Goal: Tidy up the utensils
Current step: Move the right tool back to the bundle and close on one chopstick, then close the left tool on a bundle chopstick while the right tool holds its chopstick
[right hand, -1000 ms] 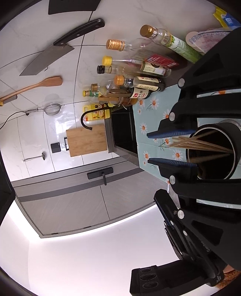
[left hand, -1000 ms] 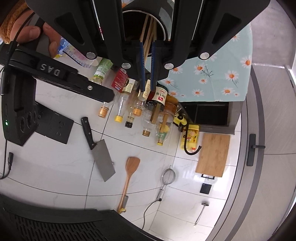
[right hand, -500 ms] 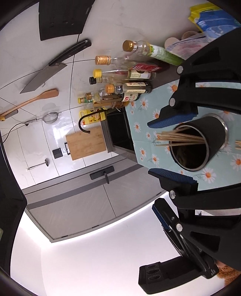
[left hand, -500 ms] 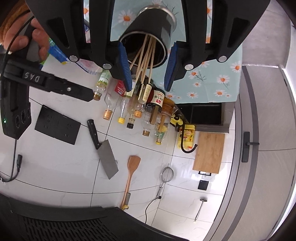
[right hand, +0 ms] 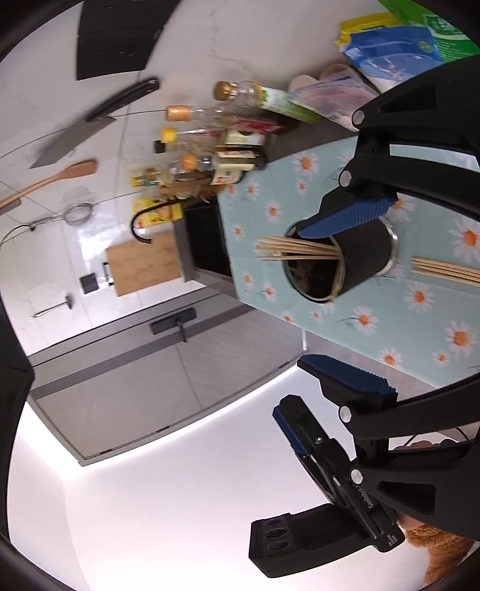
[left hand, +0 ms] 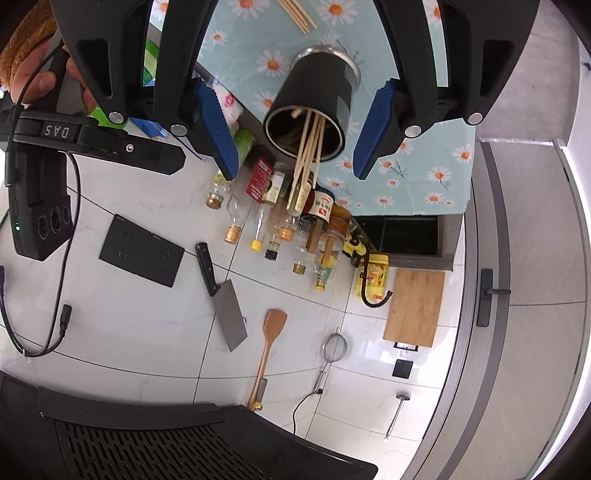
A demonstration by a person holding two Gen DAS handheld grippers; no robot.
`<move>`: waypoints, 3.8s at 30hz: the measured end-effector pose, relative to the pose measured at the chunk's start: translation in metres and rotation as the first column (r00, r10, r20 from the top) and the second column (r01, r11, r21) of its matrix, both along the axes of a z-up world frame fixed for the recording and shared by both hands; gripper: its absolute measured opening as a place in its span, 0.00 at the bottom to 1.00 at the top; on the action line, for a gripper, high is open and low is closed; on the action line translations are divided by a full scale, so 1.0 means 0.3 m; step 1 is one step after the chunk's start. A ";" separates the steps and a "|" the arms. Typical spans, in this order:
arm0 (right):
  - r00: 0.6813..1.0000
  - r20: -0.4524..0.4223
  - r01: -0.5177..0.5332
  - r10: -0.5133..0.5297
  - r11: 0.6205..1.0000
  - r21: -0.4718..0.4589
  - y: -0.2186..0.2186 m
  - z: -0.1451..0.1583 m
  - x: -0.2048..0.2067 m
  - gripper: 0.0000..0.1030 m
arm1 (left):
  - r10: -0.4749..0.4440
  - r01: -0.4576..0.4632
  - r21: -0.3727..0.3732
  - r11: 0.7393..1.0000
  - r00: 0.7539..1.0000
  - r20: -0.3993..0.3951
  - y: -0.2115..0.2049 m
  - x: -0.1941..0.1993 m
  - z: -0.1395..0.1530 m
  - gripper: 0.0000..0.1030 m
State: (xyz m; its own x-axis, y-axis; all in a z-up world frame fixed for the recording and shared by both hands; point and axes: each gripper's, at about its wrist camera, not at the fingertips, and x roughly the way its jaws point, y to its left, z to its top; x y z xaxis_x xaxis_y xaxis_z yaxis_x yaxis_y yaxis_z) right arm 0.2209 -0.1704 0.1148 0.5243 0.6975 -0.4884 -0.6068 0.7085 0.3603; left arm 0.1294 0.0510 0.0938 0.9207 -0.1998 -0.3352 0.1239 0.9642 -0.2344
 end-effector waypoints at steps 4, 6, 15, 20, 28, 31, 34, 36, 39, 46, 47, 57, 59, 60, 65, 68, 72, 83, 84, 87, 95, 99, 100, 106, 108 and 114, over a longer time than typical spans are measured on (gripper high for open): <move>0.998 -0.062 -0.007 0.007 1.000 -0.001 -0.011 -0.031 -0.011 0.64 | 0.000 0.000 0.002 1.000 1.000 -0.028 -0.006 -0.025 -0.023 0.61; 0.996 -0.085 -0.012 0.011 1.000 -0.012 -0.013 -0.051 -0.017 0.64 | 0.000 0.000 -0.002 1.000 0.999 -0.041 -0.007 -0.036 -0.037 0.61; 0.979 -0.201 -0.051 0.033 0.995 -0.085 0.007 -0.175 -0.025 0.64 | 0.007 -0.011 -0.027 1.000 0.989 -0.148 0.007 -0.061 -0.142 0.61; 0.954 -0.297 -0.083 0.041 0.988 -0.128 0.029 -0.272 -0.012 0.64 | 0.009 -0.018 -0.038 0.999 0.975 -0.223 0.019 -0.071 -0.213 0.61; 0.910 -0.413 -0.121 0.023 0.970 -0.212 0.069 -0.420 0.015 0.64 | 0.000 -0.024 -0.066 0.998 0.941 -0.339 0.019 -0.083 -0.353 0.61; 0.896 -0.445 -0.141 -0.001 0.948 -0.285 0.094 -0.478 0.026 0.64 | -0.004 -0.021 -0.059 0.998 0.920 -0.392 0.008 -0.084 -0.410 0.61; 0.858 -0.513 -0.158 -0.033 0.933 -0.324 0.104 -0.548 0.053 0.64 | 0.008 -0.028 -0.037 0.999 0.886 -0.463 0.011 -0.069 -0.466 0.61; 0.826 -0.563 -0.175 -0.035 0.933 -0.315 0.109 -0.588 0.074 0.63 | 0.012 -0.036 -0.037 0.999 0.860 -0.511 0.023 -0.058 -0.499 0.61; 0.781 -0.623 -0.193 -0.046 0.930 -0.312 0.120 -0.638 0.104 0.50 | 0.014 -0.046 -0.041 0.998 0.822 -0.570 0.037 -0.051 -0.549 0.61; 0.729 -0.682 -0.267 -0.054 0.895 -0.357 0.179 -0.733 0.130 0.26 | -0.005 -0.038 -0.054 0.998 0.772 -0.636 0.035 -0.061 -0.610 0.61; 0.729 -0.682 -0.277 -0.053 0.889 -0.365 0.187 -0.740 0.132 0.24 | -0.006 -0.038 -0.055 0.998 0.769 -0.639 0.037 -0.064 -0.612 0.61; 0.757 -0.648 -0.330 -0.082 0.809 -0.487 0.261 -0.776 0.130 0.14 | -0.010 -0.064 -0.089 0.994 0.751 -0.660 0.067 -0.065 -0.630 0.61; 0.756 -0.648 -0.329 -0.091 0.803 -0.497 0.267 -0.778 0.132 0.14 | -0.012 -0.066 -0.093 0.993 0.748 -0.663 0.069 -0.066 -0.634 0.61; 0.758 -0.646 -0.330 -0.095 0.798 -0.504 0.267 -0.776 0.132 0.14 | -0.012 -0.067 -0.093 0.993 0.748 -0.664 0.069 -0.065 -0.636 0.61; 0.768 -0.632 -0.340 -0.106 0.769 -0.542 0.319 -0.782 0.114 0.14 | -0.015 -0.068 -0.099 0.993 0.745 -0.666 0.072 -0.061 -0.643 0.61; 0.762 -0.638 -0.343 -0.107 0.769 -0.539 0.332 -0.787 0.115 0.14 | -0.018 -0.072 -0.108 0.992 0.749 -0.662 0.075 -0.062 -0.641 0.61; 0.775 -0.620 -0.344 -0.126 0.738 -0.580 0.386 -0.813 0.095 0.14 | -0.014 -0.076 -0.107 0.991 0.745 -0.667 0.080 -0.062 -0.645 0.61; 0.803 -0.566 -0.313 -0.189 0.675 -0.669 0.484 -0.844 0.047 0.04 | -0.020 -0.076 -0.110 0.991 0.732 -0.681 0.075 -0.059 -0.654 0.61; 0.797 -0.573 -0.314 -0.190 0.680 -0.663 0.481 -0.843 0.048 0.05 | -0.021 -0.078 -0.114 0.990 0.731 -0.682 0.076 -0.058 -0.657 0.61; 0.775 -0.603 -0.323 -0.190 0.702 -0.635 0.469 -0.848 0.063 0.05 | -0.023 -0.075 -0.110 0.991 0.719 -0.695 0.072 -0.053 -0.660 0.61; 0.743 -0.652 -0.326 -0.151 0.769 -0.550 0.395 -0.816 0.073 0.05 | -0.049 -0.115 -0.161 0.980 0.649 -0.759 0.066 -0.017 -0.677 0.61; 0.745 -0.657 -0.338 -0.118 0.782 -0.524 0.365 -0.795 0.084 0.05 | -0.046 -0.122 -0.148 0.981 0.603 -0.797 0.031 0.027 -0.687 0.61; 0.745 -0.659 -0.344 -0.105 0.786 -0.513 0.357 -0.791 0.086 0.05 | -0.031 -0.125 -0.128 0.984 0.583 -0.812 0.021 0.038 -0.692 0.61; 0.749 -0.662 -0.380 -0.028 0.800 -0.464 0.267 -0.755 0.112 0.05 | 0.010 -0.179 -0.090 0.980 0.494 -0.870 -0.036 0.112 -0.718 0.59; 0.750 -0.662 -0.390 -0.004 0.806 -0.446 0.242 -0.745 0.122 0.05 | 0.023 -0.197 -0.081 0.977 0.475 -0.880 -0.052 0.136 -0.722 0.54; 0.739 -0.670 -0.426 0.071 0.820 -0.383 0.181 -0.697 0.111 0.05 | 0.075 -0.223 -0.021 0.975 0.417 -0.906 -0.093 0.189 -0.734 0.39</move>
State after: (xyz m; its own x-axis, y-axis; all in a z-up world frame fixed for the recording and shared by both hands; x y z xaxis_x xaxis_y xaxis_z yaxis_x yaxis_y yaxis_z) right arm 0.2542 -0.1161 -0.0942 -0.1643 0.3316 -0.9290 -0.5619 0.7426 0.3644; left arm 0.1862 0.0229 -0.1265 0.1327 -0.1959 -0.9716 -0.3697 0.8997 -0.2319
